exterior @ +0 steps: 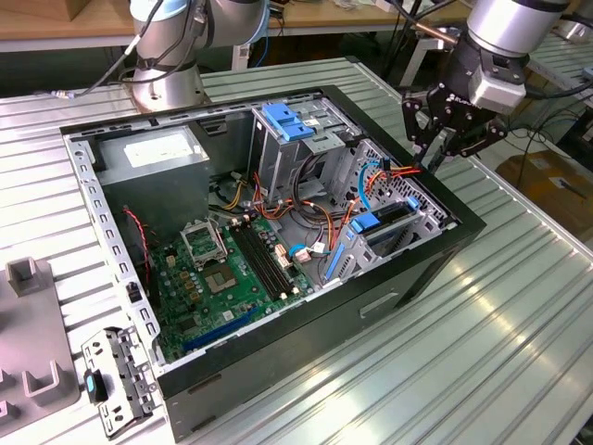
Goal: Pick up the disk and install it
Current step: 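Insert the first disk wire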
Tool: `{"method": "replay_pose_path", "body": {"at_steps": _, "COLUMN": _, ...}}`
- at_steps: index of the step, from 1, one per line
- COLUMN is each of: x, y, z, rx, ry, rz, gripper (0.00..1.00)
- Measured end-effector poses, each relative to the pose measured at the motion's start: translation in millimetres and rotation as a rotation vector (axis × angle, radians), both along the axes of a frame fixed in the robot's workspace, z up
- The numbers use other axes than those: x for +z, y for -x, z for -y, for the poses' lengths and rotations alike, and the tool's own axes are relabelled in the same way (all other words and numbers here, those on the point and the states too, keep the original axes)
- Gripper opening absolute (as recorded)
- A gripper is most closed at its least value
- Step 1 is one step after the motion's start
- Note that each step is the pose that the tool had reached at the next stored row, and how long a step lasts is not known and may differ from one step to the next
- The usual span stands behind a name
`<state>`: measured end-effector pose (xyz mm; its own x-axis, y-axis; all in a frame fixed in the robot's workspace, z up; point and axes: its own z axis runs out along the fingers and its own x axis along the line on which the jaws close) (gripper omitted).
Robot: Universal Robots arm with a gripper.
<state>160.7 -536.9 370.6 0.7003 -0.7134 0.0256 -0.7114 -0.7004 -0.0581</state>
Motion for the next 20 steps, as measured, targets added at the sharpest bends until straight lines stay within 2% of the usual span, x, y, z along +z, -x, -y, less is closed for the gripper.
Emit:
{"method": "replay_pose_path", "body": {"at_steps": 6, "x": -4.0, "y": -3.0, "z": -0.3, "rx": 0.09, "ry": 0.0002, "rz": 0.0, "gripper": 0.31}}
{"method": "replay_pose_path", "body": {"at_steps": 9, "x": -5.1, "y": -4.3, "z": -0.3, "rx": 0.113, "ry": -0.0001, "rz": 0.0001, "gripper": 0.3}}
{"method": "replay_pose_path", "body": {"at_steps": 10, "x": -5.2, "y": -4.3, "z": -0.3, "rx": 0.122, "ry": -0.0003, "rz": 0.0, "gripper": 0.23}}
{"method": "replay_pose_path", "body": {"at_steps": 11, "x": -5.0, "y": -4.3, "z": -0.3, "rx": 0.126, "ry": -0.0005, "rz": 0.0001, "gripper": 0.23}}
{"method": "replay_pose_path", "body": {"at_steps": 12, "x": -3.3, "y": -4.4, "z": -0.3, "rx": 0.127, "ry": -0.0009, "rz": 0.0001, "gripper": 0.17}}
{"method": "replay_pose_path", "body": {"at_steps": 14, "x": 4.3, "y": -4.4, "z": -0.3, "rx": 0.128, "ry": -0.0008, "rz": 0.0, "gripper": 0.17}}
{"method": "replay_pose_path", "body": {"at_steps": 17, "x": 5.0, "y": -3.2, "z": -0.4, "rx": 0.127, "ry": -0.0006, "rz": 0.0, "gripper": 0.17}}
{"method": "replay_pose_path", "body": {"at_steps": 20, "x": 4.7, "y": 4.2, "z": -0.3, "rx": 0.116, "ry": -0.0008, "rz": 0.0001, "gripper": 0.17}}
